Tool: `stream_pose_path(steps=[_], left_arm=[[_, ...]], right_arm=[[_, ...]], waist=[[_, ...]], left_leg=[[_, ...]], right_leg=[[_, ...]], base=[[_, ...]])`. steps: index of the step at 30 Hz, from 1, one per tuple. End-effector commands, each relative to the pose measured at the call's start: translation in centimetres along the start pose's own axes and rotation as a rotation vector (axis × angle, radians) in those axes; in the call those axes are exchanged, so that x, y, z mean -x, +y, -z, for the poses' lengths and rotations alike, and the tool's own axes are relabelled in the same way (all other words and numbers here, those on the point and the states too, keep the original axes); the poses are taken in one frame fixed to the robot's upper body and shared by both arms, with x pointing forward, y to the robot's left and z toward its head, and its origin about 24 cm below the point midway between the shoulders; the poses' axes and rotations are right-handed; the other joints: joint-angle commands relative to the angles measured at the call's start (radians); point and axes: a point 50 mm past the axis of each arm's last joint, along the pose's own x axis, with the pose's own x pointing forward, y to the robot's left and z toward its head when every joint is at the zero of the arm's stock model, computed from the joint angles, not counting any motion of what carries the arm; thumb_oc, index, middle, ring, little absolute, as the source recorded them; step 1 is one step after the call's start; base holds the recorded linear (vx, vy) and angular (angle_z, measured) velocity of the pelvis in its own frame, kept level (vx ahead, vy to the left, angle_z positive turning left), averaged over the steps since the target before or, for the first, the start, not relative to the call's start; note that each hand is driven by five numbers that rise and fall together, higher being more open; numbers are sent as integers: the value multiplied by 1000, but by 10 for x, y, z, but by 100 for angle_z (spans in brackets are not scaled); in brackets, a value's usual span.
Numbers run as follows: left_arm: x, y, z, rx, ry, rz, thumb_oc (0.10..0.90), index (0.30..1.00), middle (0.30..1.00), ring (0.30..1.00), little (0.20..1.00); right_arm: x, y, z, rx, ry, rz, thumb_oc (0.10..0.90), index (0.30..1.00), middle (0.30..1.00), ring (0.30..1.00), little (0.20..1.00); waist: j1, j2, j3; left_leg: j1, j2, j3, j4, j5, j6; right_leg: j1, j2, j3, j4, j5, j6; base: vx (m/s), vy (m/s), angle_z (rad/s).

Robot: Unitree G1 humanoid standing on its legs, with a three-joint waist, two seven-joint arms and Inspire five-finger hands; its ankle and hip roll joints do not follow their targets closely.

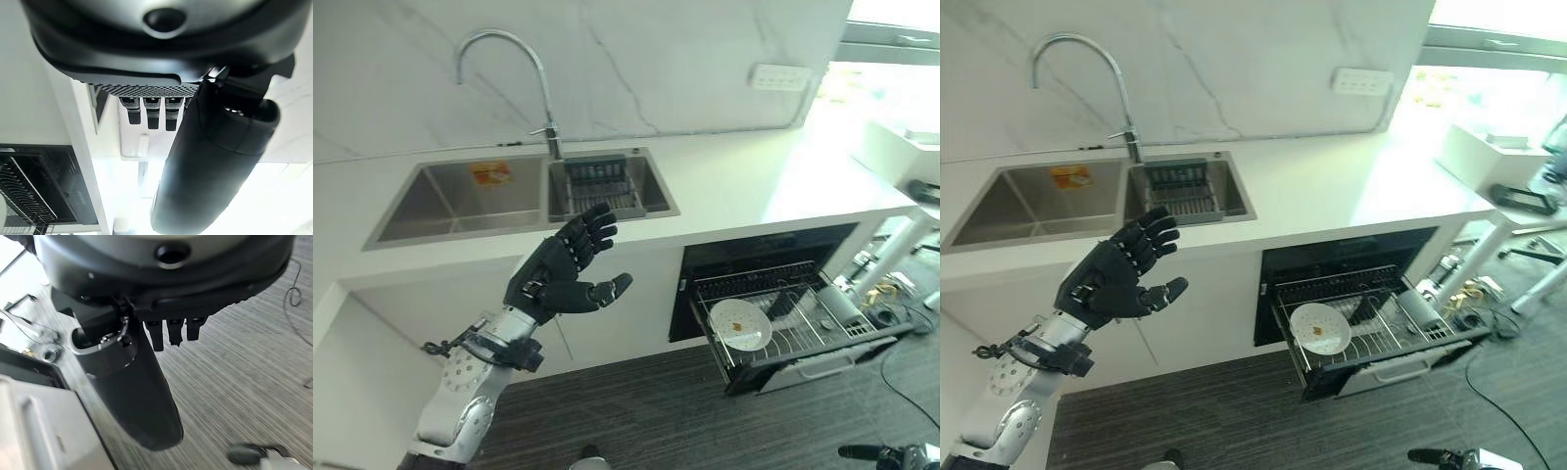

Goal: Place the dishes in the dishwasher.

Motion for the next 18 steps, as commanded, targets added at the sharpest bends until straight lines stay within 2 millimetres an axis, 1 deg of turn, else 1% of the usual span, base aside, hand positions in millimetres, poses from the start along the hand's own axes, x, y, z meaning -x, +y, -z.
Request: stream_pose_path(steps=[1,7,10,11,12,13,16,17,18], left_arm=[[-22,-4,-58,-117,-258,84,800,900,900,900,900],[-23,0,-58,-160,-221,94,800,900,900,900,900],[-26,1,-62,-177,-231,96,800,900,900,900,900],[-29,2,-67,-191,-243,103,800,900,900,900,900],[-30,2,-68,-194,-247,106,800,900,900,900,900],[-32,2,-70,-198,-256,113,800,900,900,900,900],[-36,4,-74,-205,-269,120,800,900,900,900,900],[-37,5,-77,-209,-281,120,800,900,900,900,900],[-39,5,-79,-212,-288,120,800,900,900,900,900]], right_arm=[[20,8,-63,-54,-233,1,800,900,900,900,900],[26,8,-76,-124,-261,21,800,900,900,900,900],[31,12,-86,-156,-291,24,800,900,900,900,900],[37,13,-98,-178,-320,21,800,900,900,900,900],[40,13,-102,-188,-333,21,800,900,900,900,900],[45,11,-112,-200,-364,21,800,900,900,900,900],[58,9,-132,-213,-427,20,800,900,900,900,900],[69,9,-149,-225,-470,11,800,900,900,900,900],[76,10,-157,-233,-498,4,800,900,900,900,900]], waist=[[-11,-4,30],[20,14,48],[31,25,60],[39,35,72],[41,39,76],[46,47,84],[55,60,97],[59,68,108],[60,72,117]], left_leg=[[46,11,0,195,-312,-17],[21,-4,-22,195,-307,-20],[4,-11,-33,195,-303,-17],[-11,-15,-39,195,-300,-16],[-18,-19,-43,195,-298,-15],[-30,-23,-47,195,-295,-14],[-54,-32,-56,195,-290,-10],[-67,-38,-61,195,-286,-9],[-74,-41,-64,195,-284,-7]], right_leg=[[7,-10,-63,-54,-3,49],[-7,-28,-80,-54,4,57],[-19,-35,-83,-54,10,59],[-31,-44,-89,-54,17,64],[-36,-46,-89,-54,19,65],[-46,-52,-93,-54,24,68],[-65,-61,-94,-54,31,71],[-75,-65,-93,-54,34,72],[-81,-67,-91,-54,36,72]], base=[[91,-78,15],[19,-65,18],[-33,-44,12],[-62,-38,7],[-87,-33,9],[-65,-10,19],[-61,12,20],[-69,39,14],[-86,43,4]])
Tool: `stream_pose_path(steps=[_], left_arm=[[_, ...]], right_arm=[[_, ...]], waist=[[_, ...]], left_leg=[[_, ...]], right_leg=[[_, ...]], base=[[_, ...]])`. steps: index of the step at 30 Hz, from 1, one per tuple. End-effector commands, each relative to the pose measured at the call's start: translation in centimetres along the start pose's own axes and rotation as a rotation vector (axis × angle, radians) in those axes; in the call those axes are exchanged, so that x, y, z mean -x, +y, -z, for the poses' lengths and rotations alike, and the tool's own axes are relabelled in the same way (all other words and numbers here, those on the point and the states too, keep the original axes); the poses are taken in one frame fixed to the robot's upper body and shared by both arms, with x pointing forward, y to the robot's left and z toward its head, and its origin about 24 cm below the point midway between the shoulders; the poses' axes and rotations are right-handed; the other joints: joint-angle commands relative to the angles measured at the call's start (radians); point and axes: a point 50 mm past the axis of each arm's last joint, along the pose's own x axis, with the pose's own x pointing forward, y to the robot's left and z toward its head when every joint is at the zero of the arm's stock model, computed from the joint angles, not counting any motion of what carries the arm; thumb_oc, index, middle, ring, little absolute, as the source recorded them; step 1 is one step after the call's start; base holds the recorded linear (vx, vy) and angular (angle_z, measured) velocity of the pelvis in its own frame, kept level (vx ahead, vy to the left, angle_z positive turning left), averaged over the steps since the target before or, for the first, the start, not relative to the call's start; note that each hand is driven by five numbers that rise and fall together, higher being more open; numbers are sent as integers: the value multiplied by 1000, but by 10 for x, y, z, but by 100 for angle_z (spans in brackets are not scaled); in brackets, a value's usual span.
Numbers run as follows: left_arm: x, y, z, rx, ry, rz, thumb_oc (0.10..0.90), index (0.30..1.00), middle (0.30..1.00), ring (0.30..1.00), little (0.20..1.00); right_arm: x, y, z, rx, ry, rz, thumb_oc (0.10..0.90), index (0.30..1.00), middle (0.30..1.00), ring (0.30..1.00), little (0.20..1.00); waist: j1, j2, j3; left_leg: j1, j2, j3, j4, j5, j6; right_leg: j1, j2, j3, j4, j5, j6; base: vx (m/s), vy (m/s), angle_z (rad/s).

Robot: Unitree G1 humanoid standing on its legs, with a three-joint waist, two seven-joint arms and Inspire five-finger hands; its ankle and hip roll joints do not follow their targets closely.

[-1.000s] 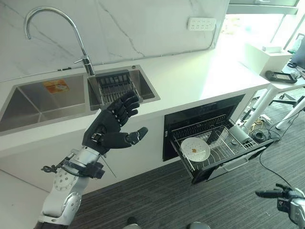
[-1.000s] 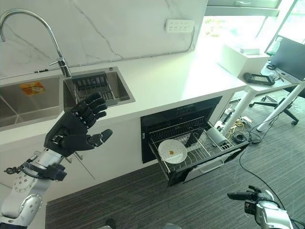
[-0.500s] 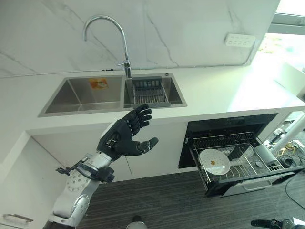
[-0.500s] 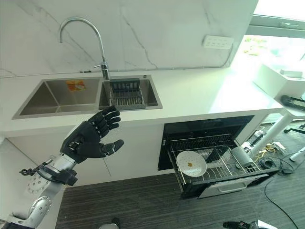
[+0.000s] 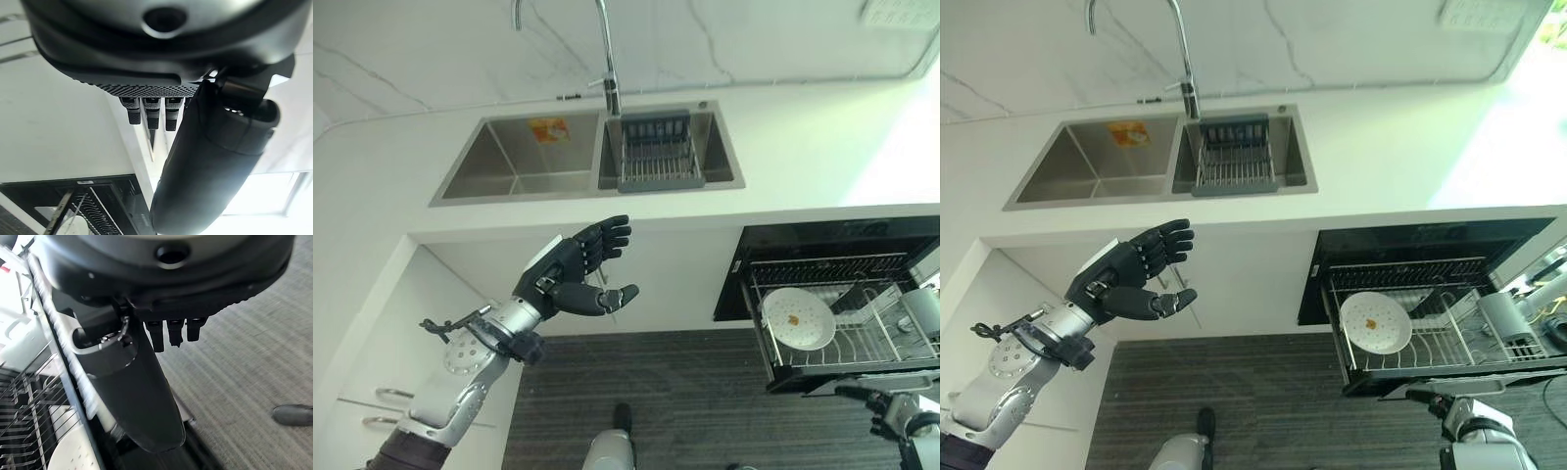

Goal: Place the dishes in the dishwasher.

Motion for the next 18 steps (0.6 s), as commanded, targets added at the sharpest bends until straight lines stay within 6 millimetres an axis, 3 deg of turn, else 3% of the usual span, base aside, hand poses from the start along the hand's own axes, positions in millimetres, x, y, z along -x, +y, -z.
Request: stream_pose_path(steps=[1,7,13,15,18], left_arm=[[-20,9,-70,-88,-354,10,800,900,900,900,900],[-22,15,-80,-107,-393,-12,800,900,900,900,900],[-21,17,-83,-103,-404,-21,800,900,900,900,900],[-20,19,-86,-106,-408,-23,800,900,900,900,900],[-19,20,-87,-109,-413,-24,800,900,900,900,900]], right_arm=[[25,2,-79,-63,-262,-16,800,900,900,900,900],[61,5,-145,-78,-479,-35,800,900,900,900,900],[86,-1,-179,-97,-610,-19,800,900,900,900,900],[105,-6,-201,-89,-703,4,800,900,900,900,900],[120,-11,-216,-51,-780,44,800,900,900,900,900]], waist=[[-1,-22,18],[4,-5,62],[11,-2,75],[17,-7,85],[23,-10,92]], left_leg=[[33,4,7,195,-333,-13],[-14,-6,-2,195,-318,-8],[-36,-17,-7,195,-313,-4],[-45,-23,-11,195,-310,-1],[-55,-27,-15,195,-308,1]], right_leg=[[-39,-30,-3,-73,35,60],[-76,-44,4,-73,47,61],[-92,-57,0,-73,56,64],[-100,-65,-4,-73,66,69],[-106,-69,-11,-73,70,70]], base=[[-83,43,2],[-44,45,3],[20,64,5],[38,71,3],[26,41,6]])
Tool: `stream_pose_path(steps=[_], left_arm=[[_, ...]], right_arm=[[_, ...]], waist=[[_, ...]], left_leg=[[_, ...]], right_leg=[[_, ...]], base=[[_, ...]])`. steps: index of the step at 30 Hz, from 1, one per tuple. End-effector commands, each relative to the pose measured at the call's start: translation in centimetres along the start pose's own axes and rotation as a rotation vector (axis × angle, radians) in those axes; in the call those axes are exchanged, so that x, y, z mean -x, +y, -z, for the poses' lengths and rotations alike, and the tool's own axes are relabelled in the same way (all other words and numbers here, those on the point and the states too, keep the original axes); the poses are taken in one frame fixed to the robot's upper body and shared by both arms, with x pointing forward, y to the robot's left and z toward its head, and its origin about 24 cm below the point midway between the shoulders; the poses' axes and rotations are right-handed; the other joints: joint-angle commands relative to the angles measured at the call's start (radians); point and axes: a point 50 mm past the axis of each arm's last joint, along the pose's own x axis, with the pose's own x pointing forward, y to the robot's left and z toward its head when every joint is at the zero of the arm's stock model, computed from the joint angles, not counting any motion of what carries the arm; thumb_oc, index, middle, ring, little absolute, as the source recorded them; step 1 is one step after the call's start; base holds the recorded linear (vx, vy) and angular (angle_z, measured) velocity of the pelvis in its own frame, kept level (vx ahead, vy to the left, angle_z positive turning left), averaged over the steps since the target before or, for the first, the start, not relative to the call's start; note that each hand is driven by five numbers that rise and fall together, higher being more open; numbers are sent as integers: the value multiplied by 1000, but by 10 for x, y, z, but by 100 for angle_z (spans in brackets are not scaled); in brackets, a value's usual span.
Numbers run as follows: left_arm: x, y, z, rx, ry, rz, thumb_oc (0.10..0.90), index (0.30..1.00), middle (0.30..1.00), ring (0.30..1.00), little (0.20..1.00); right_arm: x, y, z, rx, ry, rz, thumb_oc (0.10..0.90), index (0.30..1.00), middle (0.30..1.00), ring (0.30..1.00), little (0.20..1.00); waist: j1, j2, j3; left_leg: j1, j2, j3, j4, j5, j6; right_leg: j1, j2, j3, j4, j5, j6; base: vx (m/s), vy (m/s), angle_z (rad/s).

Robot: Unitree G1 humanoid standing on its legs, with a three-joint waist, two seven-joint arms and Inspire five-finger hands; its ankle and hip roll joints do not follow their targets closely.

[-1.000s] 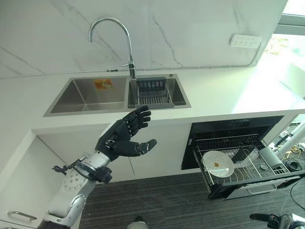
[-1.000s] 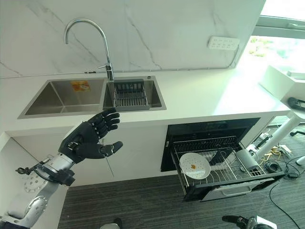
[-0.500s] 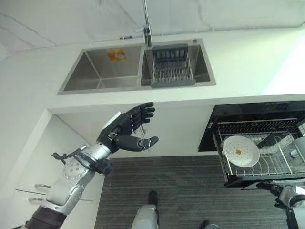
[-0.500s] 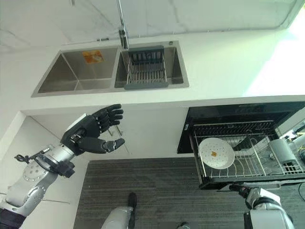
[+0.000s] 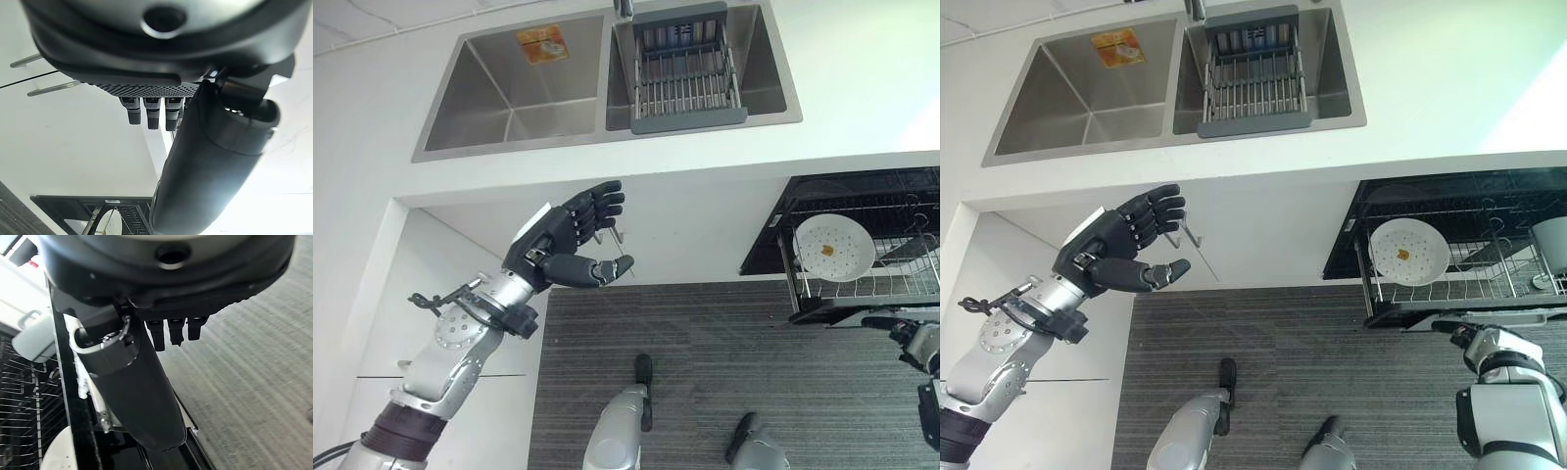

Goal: Place the dishes in the dishwasher.

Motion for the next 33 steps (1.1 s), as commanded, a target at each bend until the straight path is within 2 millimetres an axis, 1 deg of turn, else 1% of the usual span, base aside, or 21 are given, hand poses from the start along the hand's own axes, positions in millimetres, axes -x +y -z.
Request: stream_pose_path(steps=[1,2,7,11,13,14,15,17,18,21,24,25,26,27,30,32,33], left_arm=[[-9,7,-59,-47,-306,-4,800,900,900,900,900],[-9,7,-60,-54,-307,-1,800,900,900,900,900],[-8,12,-61,-68,-301,-3,800,900,900,900,900],[-3,15,-53,-108,-229,-7,800,900,900,900,900],[2,19,-50,-113,-208,-36,800,900,900,900,900],[10,27,-48,-124,-194,-83,800,900,900,900,900],[17,31,-48,-141,-192,-115,800,900,900,900,900],[28,37,-54,-139,-234,-166,800,900,900,900,900],[28,37,-54,-139,-234,-166,800,900,900,900,900],[35,41,-62,-165,-298,-177,800,900,900,900,900],[35,41,-63,-169,-305,-179,800,900,900,900,900],[37,40,-64,-176,-320,-183,800,900,900,900,900],[42,38,-66,-178,-347,-186,800,900,900,900,900],[45,34,-64,-178,-344,-175,800,900,900,900,900],[50,33,-57,-151,-317,-184,800,900,900,900,900],[54,34,-52,-135,-294,-190,800,900,900,900,900],[55,34,-52,-131,-290,-190,800,900,900,900,900]], right_arm=[[49,-11,-125,38,-538,40,800,900,900,900,900],[55,-13,-135,45,-571,48,800,900,900,900,900],[76,-17,-164,62,-692,87,800,900,900,900,900],[93,-23,-186,55,-795,114,800,900,900,900,900],[98,-25,-191,47,-821,125,800,900,900,900,900],[105,-28,-198,32,-857,119,800,900,900,900,900],[110,-28,-203,30,-884,120,800,900,900,900,900],[119,-30,-210,12,-933,119,800,900,900,900,900],[119,-29,-210,12,-934,118,800,900,900,900,900],[128,-34,-219,-44,-988,106,800,900,900,900,900],[130,-34,-220,-48,-998,101,800,900,900,900,900],[135,-37,-224,-52,-1044,119,800,900,900,900,900],[158,-41,-238,-85,-1194,164,800,900,900,900,900],[175,-46,-247,-116,-1297,198,800,900,900,900,900],[197,-50,-256,-135,-1432,233,800,900,900,900,900],[205,-51,-258,-137,-1484,242,800,900,900,900,900],[206,-51,-258,-136,-1487,243,800,900,900,900,900]], waist=[[31,-32,-38],[37,-34,-34],[55,-35,-27],[82,-25,-25],[92,-20,-22],[105,-11,-20],[115,-8,-24],[136,3,-21],[135,3,-20],[165,16,-16],[164,19,-16],[175,29,-16],[177,44,-24],[179,53,-32],[181,61,-42],[182,61,-49],[181,60,-51]], left_leg=[[45,41,-15,160,-300,-54],[40,38,-19,160,-298,-53],[24,32,-32,160,-295,-50],[4,17,-55,160,-291,-45],[-5,12,-61,160,-289,-44],[-17,6,-67,160,-286,-42],[-12,1,-82,160,-305,-48],[-24,-9,-92,160,-304,-49],[-23,-9,-92,160,-304,-49],[-48,-27,-107,160,-301,-47],[-52,-30,-110,160,-299,-47],[-58,-38,-111,160,-298,-47],[-69,-51,-115,160,-299,-43],[-76,-56,-113,160,-298,-43],[-79,-56,-107,160,-298,-43],[-77,-54,-103,160,-298,-45],[-76,-54,-103,160,-298,-45]], right_leg=[[-47,-15,-8,-45,27,31],[-48,-17,-12,-45,30,30],[-50,-25,-31,-45,37,29],[-52,-36,-48,-45,42,30],[-55,-40,-51,-45,43,31],[-55,-47,-58,-45,42,31],[-45,-47,-49,-45,22,43],[-37,-61,-64,-45,20,46],[-36,-61,-65,-45,20,47],[-33,-85,-95,-45,25,55],[-33,-88,-100,-45,25,56],[-35,-96,-104,-45,27,56],[-43,-112,-108,-45,31,61],[-48,-116,-107,-45,31,64],[-51,-118,-106,-45,28,66],[-49,-120,-109,-45,30,66],[-48,-120,-109,-45,30,67]], base=[[34,23,7],[28,14,9],[33,1,12],[62,-17,11],[22,-10,12],[129,-27,4],[146,-26,6],[98,-19,22],[30,-19,19],[16,-38,19],[10,-6,29],[73,61,13],[82,123,9],[60,146,11],[12,81,9],[18,48,-3],[13,48,-4]])
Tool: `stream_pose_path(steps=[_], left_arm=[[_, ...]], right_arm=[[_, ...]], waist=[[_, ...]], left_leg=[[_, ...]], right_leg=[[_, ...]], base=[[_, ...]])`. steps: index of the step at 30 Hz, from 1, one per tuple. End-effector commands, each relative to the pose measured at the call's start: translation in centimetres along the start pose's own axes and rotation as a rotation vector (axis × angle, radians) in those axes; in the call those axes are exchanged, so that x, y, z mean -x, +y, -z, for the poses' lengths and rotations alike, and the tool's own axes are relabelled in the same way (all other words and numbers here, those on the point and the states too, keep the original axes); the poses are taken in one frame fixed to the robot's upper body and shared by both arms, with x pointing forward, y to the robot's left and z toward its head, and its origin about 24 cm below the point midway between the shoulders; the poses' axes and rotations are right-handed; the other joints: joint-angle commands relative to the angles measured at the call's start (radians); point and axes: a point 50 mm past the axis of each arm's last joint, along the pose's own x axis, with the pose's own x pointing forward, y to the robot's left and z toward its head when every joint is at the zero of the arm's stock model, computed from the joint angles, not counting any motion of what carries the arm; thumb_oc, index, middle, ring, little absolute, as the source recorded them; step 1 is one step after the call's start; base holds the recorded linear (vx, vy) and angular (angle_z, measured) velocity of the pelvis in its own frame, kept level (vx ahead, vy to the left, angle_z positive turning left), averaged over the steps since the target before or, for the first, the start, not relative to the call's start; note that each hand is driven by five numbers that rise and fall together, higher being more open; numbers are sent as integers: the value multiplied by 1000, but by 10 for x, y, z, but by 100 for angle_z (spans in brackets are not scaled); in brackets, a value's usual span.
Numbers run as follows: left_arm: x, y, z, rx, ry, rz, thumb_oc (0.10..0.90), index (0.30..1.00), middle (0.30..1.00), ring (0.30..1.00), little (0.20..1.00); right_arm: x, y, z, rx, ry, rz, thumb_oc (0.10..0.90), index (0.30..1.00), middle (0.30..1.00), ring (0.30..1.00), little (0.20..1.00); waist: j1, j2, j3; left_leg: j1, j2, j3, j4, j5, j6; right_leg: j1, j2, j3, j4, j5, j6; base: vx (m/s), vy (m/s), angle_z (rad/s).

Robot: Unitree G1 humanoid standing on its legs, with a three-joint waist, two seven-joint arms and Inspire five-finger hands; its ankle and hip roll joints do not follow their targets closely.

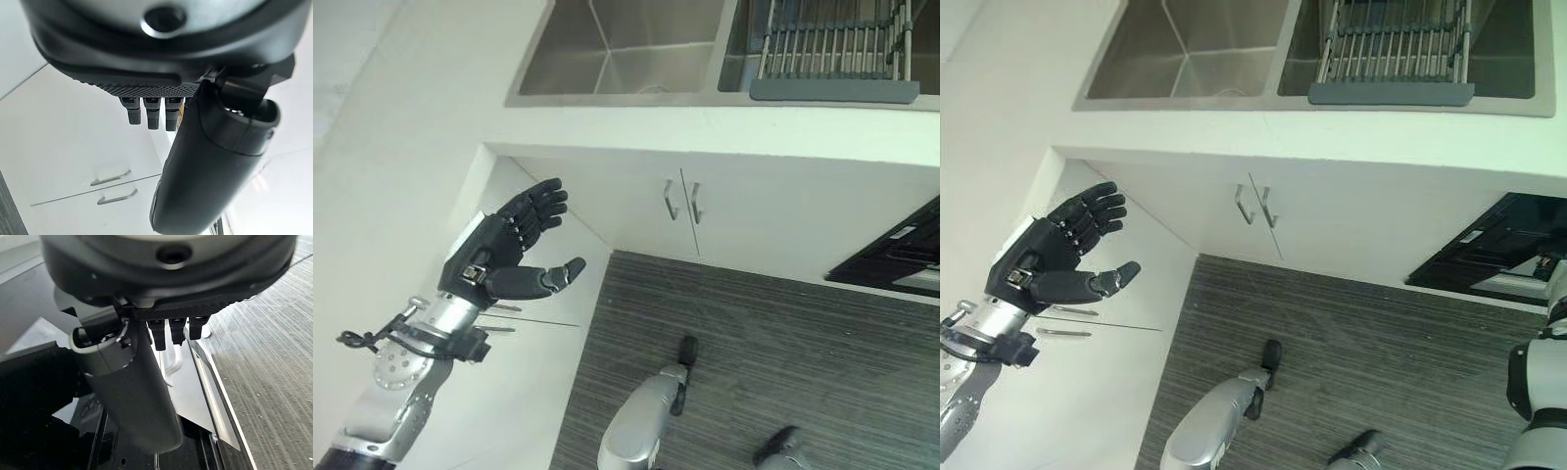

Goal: Place the dishes in the dishwasher.

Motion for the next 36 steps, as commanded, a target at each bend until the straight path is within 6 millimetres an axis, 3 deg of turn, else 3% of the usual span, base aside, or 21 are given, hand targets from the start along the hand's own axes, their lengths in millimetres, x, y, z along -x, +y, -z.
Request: stream_pose_path(steps=[1,3,7,11,14,17,24,30,32,36], left_arm=[[-6,12,-48,-6,-290,-29,800,900,900,900,900],[0,11,-45,13,-282,0,800,900,900,900,900],[5,10,-33,66,-220,17,800,900,900,900,900],[8,9,-20,98,-154,28,800,900,900,900,900],[7,5,-2,130,-52,51,800,900,900,900,900],[7,0,18,143,59,72,800,900,900,900,900],[15,-13,65,238,263,71,800,900,900,900,900],[41,-27,113,305,436,-20,800,900,900,900,900],[60,-35,136,299,532,-59,800,900,900,900,900],[81,-38,159,297,631,-129,800,900,900,900,900]], right_arm=[[89,-27,-194,-267,-1040,-57,800,900,900,900,900],[83,-29,-189,-257,-1009,-73,800,900,900,900,900],[62,-13,-153,-242,-872,-147,800,900,900,900,900],[36,8,-93,-167,-638,-271,800,900,900,900,900],[29,29,-42,-118,-515,-394,800,900,900,900,900],[32,47,0,-79,-437,-496,800,900,900,900,900],[47,67,82,-157,-291,-598,800,900,900,900,900],[75,82,150,-156,-166,-679,800,900,900,900,900],[88,79,184,-132,-96,-718,800,900,900,900,900],[100,74,217,-122,-11,-749,800,900,900,900,900]], waist=[[59,-60,-91],[62,-67,-97],[63,-87,-98],[53,-101,-91],[45,-120,-83],[32,-137,-75],[-11,-162,-86],[-56,-201,-129],[-79,-218,-160],[-109,-228,-190]], left_leg=[[-2,75,-9,147,-295,-88],[3,79,-6,147,-294,-89],[17,87,-8,147,-293,-91],[30,100,-3,147,-291,-90],[39,111,2,147,-294,-89],[49,126,13,147,-295,-87],[89,161,48,147,-314,-84],[148,195,80,147,-334,-84],[180,208,94,147,-344,-84],[217,219,112,147,-354,-84]], right_leg=[[-90,-11,17,-18,16,-3],[-82,-9,9,-18,18,-2],[-68,2,2,-18,21,-3],[-59,16,4,-18,24,-6],[-54,25,7,-18,28,-7],[-53,36,10,-18,35,-6],[-47,65,41,-18,36,-4],[-21,96,67,-18,25,-7],[-5,110,80,-18,10,-9],[15,123,96,-18,-12,-11]], base=[[-3,39,-1],[-19,24,3],[-36,9,2],[-42,17,6],[-60,-19,5],[-88,-20,-3],[-58,22,-11],[33,-5,-22],[88,-5,-26],[40,25,-23]])
